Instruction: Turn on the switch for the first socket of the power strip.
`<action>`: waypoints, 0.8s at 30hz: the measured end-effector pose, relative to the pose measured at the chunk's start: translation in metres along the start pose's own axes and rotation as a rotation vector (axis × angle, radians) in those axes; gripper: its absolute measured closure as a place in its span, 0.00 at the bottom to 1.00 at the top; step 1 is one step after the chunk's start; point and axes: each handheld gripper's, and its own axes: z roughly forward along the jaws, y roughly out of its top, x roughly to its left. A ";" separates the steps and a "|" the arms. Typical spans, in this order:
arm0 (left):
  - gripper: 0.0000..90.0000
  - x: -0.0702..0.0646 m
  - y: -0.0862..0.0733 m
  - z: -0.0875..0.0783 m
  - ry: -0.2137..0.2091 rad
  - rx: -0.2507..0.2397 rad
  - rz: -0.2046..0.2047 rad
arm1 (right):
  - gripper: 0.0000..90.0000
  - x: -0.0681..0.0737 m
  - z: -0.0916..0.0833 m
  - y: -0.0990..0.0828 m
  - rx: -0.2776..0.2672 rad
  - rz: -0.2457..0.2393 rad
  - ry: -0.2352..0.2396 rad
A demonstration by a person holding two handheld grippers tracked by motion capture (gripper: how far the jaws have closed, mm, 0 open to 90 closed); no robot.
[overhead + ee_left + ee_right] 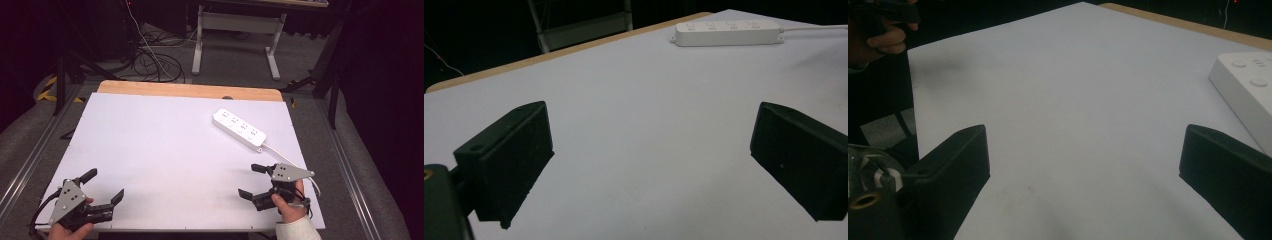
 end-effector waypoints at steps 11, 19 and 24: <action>0.05 -0.001 -0.001 0.001 0.017 0.012 0.032 | 0.07 0.001 0.006 -0.024 0.053 -0.017 -0.013; 0.05 -0.001 -0.001 0.001 0.009 0.009 0.020 | 0.07 0.004 0.010 -0.035 0.142 0.039 -0.015; 0.05 -0.001 -0.001 0.002 0.010 0.011 0.025 | 0.07 0.003 0.014 -0.039 0.177 0.074 -0.007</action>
